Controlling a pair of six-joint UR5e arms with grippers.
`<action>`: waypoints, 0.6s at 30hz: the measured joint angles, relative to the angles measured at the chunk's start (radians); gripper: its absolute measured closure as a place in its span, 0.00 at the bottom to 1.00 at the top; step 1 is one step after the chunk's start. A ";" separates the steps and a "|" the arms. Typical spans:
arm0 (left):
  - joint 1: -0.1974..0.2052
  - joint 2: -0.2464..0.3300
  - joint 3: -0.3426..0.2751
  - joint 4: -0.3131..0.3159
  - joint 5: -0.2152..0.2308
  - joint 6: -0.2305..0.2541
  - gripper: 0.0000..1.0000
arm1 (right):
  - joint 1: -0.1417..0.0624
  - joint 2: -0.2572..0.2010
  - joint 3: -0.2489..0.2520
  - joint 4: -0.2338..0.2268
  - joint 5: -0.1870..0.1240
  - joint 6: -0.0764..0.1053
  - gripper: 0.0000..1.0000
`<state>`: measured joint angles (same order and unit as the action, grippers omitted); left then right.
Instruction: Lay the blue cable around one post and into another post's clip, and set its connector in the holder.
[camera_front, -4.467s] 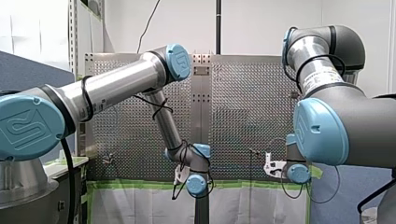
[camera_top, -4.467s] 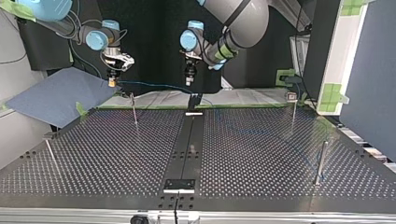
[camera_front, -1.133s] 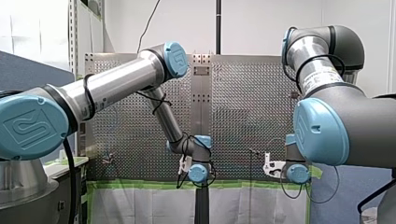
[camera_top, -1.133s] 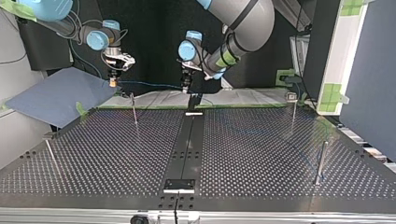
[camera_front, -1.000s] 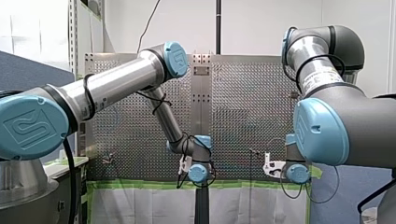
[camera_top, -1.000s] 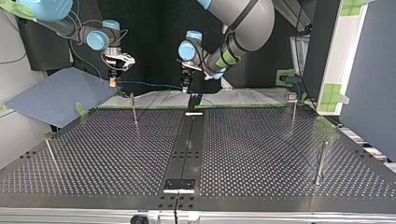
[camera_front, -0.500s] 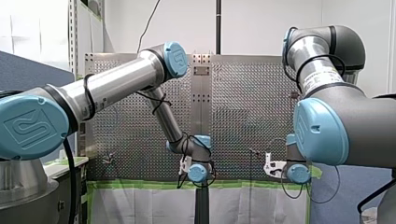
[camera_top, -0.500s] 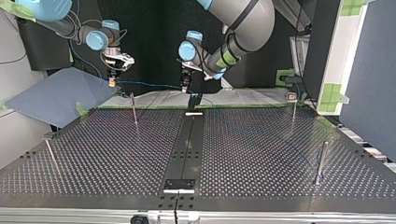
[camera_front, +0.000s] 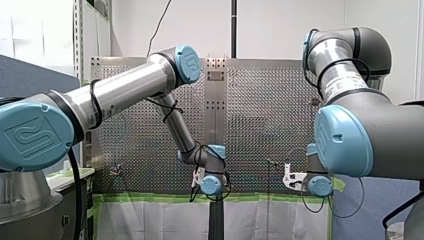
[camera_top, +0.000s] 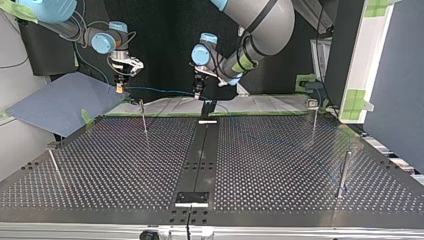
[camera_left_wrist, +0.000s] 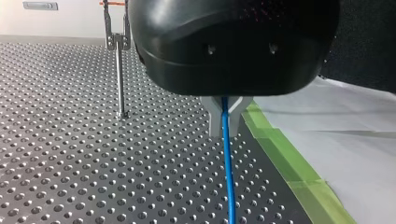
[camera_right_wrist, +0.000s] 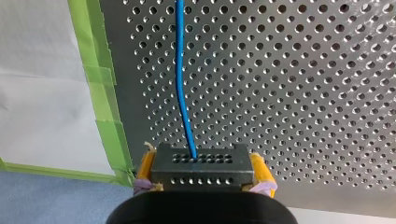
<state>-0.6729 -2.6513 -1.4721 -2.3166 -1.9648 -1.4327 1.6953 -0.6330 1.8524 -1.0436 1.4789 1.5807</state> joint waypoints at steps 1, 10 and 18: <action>0.000 0.000 0.000 0.000 0.001 0.000 0.99 | 0.000 0.000 0.000 0.000 0.000 0.000 1.00; -0.011 -0.001 0.000 0.007 0.045 -0.023 0.99 | -0.004 0.000 0.000 -0.002 0.003 0.003 1.00; -0.037 -0.001 0.013 0.035 0.095 -0.090 0.99 | -0.019 0.000 -0.001 -0.011 0.006 0.013 1.00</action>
<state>-0.7096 -2.6526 -1.4596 -2.2811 -1.8700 -1.5225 1.6759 -0.6330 1.8513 -1.0542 1.4850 1.5936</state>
